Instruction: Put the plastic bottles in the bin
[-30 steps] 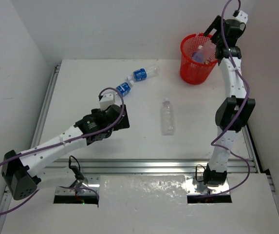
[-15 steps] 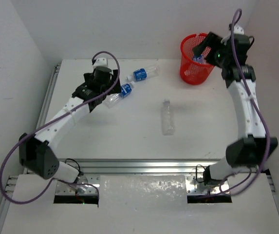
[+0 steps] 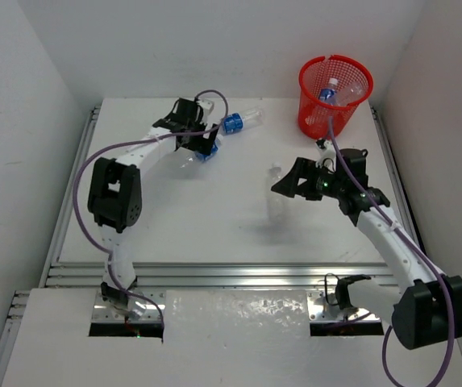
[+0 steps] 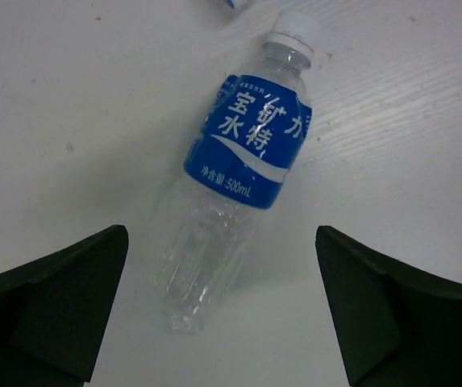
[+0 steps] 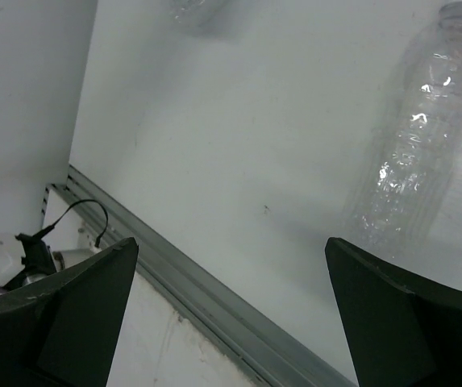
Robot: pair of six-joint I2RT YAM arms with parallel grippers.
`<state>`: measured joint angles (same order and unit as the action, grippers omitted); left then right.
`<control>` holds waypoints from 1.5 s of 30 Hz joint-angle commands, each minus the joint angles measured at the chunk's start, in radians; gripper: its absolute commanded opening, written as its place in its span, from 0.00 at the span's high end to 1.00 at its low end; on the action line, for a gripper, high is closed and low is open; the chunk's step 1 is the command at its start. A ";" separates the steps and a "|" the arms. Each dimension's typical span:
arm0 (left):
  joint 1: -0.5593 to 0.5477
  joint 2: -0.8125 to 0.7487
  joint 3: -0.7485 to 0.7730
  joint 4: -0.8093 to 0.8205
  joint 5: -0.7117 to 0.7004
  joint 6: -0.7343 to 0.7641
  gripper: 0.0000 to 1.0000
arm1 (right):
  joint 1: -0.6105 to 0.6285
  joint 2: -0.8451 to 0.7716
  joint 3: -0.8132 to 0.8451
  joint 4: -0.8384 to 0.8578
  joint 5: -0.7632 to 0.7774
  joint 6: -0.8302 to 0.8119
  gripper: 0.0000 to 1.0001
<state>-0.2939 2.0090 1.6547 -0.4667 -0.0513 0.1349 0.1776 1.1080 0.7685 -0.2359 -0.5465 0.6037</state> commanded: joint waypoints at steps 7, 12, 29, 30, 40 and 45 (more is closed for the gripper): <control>-0.005 0.203 0.093 -0.030 -0.064 0.035 0.07 | 0.005 -0.146 0.015 0.023 -0.063 -0.081 0.01; -0.062 0.097 0.065 -0.116 -0.117 -0.119 0.88 | 0.003 -0.163 0.026 0.036 -0.052 -0.053 0.01; -0.252 -0.635 -0.608 0.658 0.895 -0.541 1.00 | 0.006 0.007 -0.098 0.974 -0.446 0.467 0.01; -0.254 -0.641 -0.633 0.727 0.913 -0.557 1.00 | 0.013 0.004 -0.101 1.003 -0.434 0.473 0.01; -0.304 -0.655 -0.733 1.059 1.024 -0.748 0.99 | 0.091 0.010 0.035 0.591 -0.170 0.266 0.01; -0.315 -0.638 -0.722 1.070 1.021 -0.753 0.55 | 0.115 0.074 0.061 0.717 -0.324 0.339 0.53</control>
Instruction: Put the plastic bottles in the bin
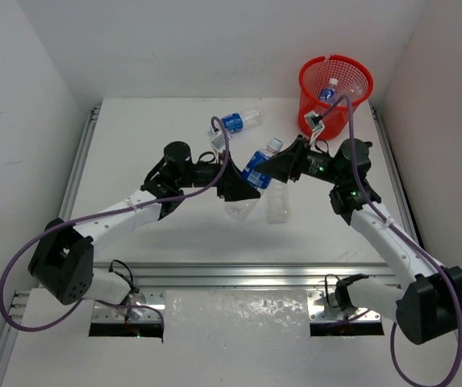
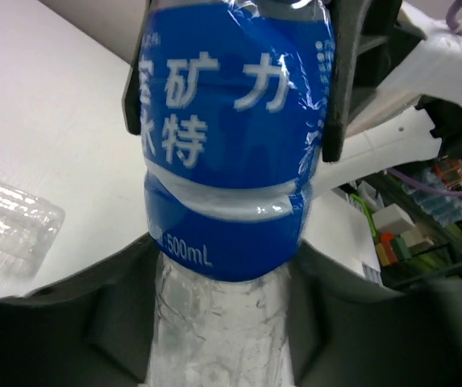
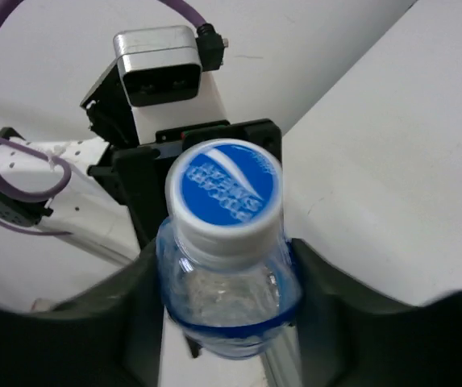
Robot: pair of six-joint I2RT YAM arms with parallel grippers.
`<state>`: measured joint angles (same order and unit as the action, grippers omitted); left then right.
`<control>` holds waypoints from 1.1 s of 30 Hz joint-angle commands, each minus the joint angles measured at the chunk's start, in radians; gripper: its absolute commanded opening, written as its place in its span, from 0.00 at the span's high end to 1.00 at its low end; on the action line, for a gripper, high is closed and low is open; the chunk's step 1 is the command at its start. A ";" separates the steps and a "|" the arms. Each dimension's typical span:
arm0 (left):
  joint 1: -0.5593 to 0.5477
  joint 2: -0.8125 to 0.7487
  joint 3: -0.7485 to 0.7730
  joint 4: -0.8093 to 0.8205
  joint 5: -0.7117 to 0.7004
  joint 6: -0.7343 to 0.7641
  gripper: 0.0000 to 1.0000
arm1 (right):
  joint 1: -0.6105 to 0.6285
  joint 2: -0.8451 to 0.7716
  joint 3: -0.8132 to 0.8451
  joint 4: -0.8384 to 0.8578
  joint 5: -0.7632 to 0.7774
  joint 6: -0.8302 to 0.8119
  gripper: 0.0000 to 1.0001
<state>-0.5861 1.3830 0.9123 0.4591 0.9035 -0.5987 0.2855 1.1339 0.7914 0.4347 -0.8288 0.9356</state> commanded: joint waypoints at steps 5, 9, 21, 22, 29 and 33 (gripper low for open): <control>-0.021 -0.041 0.071 -0.132 -0.162 0.056 0.01 | 0.007 0.089 0.074 0.093 -0.084 0.062 0.92; -0.023 -0.088 0.197 -0.666 -0.712 0.117 0.00 | -0.069 0.093 0.199 -0.276 0.165 -0.085 0.94; 0.143 -0.538 -0.093 -0.853 -1.166 -0.067 0.00 | -0.258 0.510 0.898 -0.697 1.063 -0.244 0.89; 0.144 -0.541 -0.105 -0.847 -1.114 -0.055 0.00 | -0.278 0.550 0.949 -0.703 1.086 -0.245 0.90; 0.147 -0.561 -0.158 -0.769 -0.991 -0.006 0.00 | -0.282 0.829 1.276 -0.642 1.258 -0.357 0.82; 0.147 -0.555 -0.207 -0.709 -0.943 0.027 0.00 | -0.281 0.946 1.432 -0.616 1.280 -0.406 0.83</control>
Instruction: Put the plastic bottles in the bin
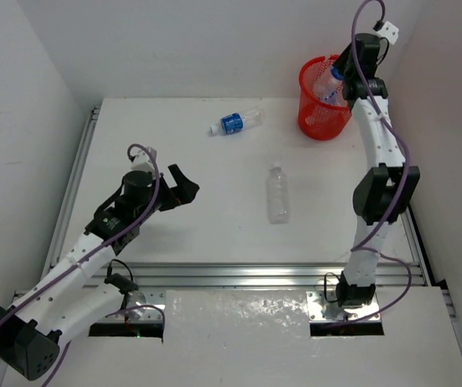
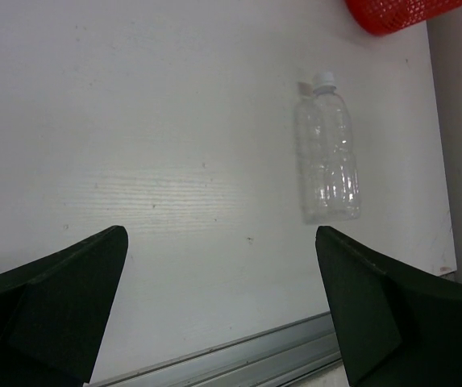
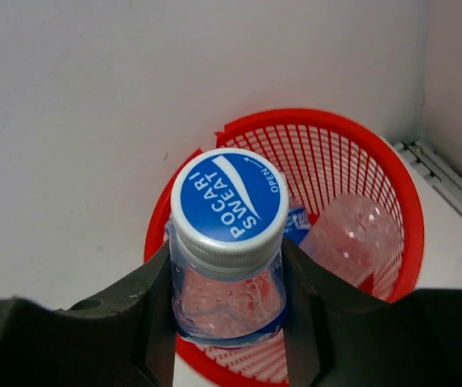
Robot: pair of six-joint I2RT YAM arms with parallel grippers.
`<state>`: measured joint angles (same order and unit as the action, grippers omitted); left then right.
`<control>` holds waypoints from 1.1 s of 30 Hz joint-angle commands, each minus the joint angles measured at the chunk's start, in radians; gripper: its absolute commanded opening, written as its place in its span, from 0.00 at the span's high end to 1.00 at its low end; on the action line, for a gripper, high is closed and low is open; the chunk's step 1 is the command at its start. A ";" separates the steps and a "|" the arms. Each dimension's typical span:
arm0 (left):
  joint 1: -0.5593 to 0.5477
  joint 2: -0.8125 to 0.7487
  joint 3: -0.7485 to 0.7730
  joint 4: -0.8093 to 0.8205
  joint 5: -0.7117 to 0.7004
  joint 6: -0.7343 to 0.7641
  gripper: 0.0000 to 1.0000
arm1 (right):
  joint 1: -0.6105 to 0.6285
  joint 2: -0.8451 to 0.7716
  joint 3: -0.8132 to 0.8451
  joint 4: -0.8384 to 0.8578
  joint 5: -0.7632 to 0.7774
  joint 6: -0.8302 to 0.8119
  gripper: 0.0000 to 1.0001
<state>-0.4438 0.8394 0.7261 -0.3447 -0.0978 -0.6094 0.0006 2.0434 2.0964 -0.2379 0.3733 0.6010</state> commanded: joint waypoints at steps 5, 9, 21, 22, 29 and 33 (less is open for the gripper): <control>0.007 0.069 0.012 0.098 0.053 0.025 0.00 | 0.002 0.140 0.258 0.005 0.045 -0.116 0.01; 0.007 0.119 0.064 0.082 0.049 -0.003 0.00 | 0.002 0.098 0.238 0.041 0.064 -0.158 0.01; 0.023 0.540 0.445 0.131 -0.014 0.212 0.00 | 0.041 -0.366 -0.172 -0.239 -0.395 -0.029 0.01; 0.028 0.582 0.481 0.136 -0.020 0.268 0.00 | 0.055 -0.412 -0.243 -0.242 -0.446 -0.041 0.01; 0.069 1.009 0.974 0.118 0.053 0.778 0.00 | 0.185 -0.877 -0.934 -0.060 -0.723 -0.038 0.01; 0.103 1.285 1.225 0.021 0.274 0.982 0.00 | 0.203 -1.067 -1.121 -0.038 -0.780 0.013 0.01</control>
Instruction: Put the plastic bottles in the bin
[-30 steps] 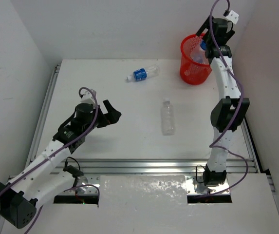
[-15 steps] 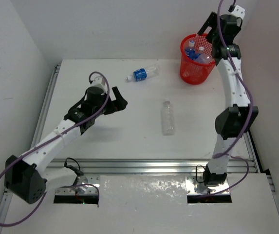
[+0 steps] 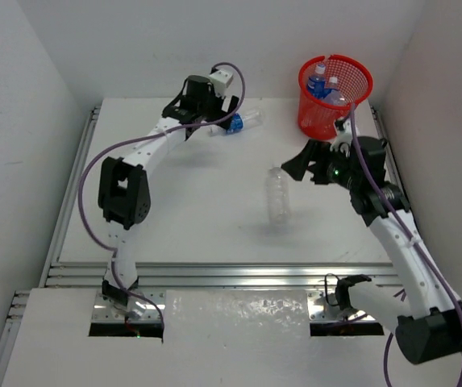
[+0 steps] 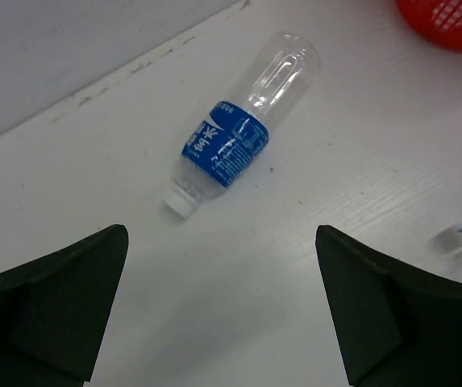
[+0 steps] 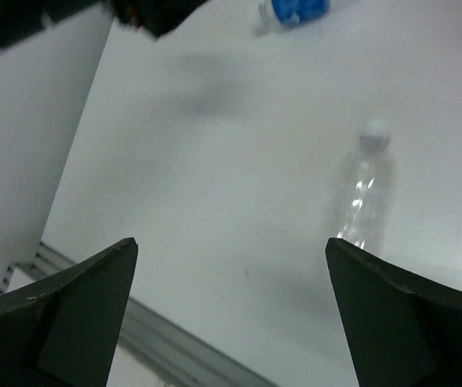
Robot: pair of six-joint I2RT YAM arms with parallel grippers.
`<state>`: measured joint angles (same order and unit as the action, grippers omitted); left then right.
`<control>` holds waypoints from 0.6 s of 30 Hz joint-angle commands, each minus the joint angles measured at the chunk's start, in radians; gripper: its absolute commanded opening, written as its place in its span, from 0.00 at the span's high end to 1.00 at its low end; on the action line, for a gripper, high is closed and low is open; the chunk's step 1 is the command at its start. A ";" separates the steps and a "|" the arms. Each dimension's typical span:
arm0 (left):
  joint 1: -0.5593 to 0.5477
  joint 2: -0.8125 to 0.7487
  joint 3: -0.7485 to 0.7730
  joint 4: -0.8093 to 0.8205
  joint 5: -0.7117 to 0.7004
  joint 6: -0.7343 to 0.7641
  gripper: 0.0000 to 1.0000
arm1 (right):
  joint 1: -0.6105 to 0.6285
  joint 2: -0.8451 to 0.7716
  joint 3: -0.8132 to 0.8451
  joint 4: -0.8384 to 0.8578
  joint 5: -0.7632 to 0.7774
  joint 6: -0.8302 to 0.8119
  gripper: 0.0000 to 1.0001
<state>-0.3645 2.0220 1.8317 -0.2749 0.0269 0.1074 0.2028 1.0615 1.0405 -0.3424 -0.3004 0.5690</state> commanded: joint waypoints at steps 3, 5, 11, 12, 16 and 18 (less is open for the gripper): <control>0.035 0.246 0.224 -0.020 0.177 0.366 0.00 | 0.007 -0.201 -0.149 0.060 -0.163 0.072 0.01; 0.056 0.344 0.335 -0.033 0.261 0.370 0.00 | 0.012 -0.269 -0.194 0.040 -0.231 0.074 0.01; 0.073 0.437 0.340 0.172 0.352 0.327 0.00 | 0.017 -0.434 -0.322 0.003 -0.308 0.065 0.01; 0.072 0.457 0.366 0.186 0.354 0.325 0.00 | 0.017 -0.440 -0.326 0.002 -0.325 0.062 0.01; 0.067 0.593 0.490 0.189 0.327 0.328 0.00 | 0.017 -0.452 -0.312 -0.038 -0.350 0.048 0.01; 0.062 0.630 0.495 0.221 0.295 0.333 0.00 | 0.017 -0.454 -0.309 -0.026 -0.359 0.051 0.01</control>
<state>-0.2943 2.6167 2.2711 -0.1532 0.3187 0.4183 0.2138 0.6140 0.7254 -0.3981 -0.6113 0.6243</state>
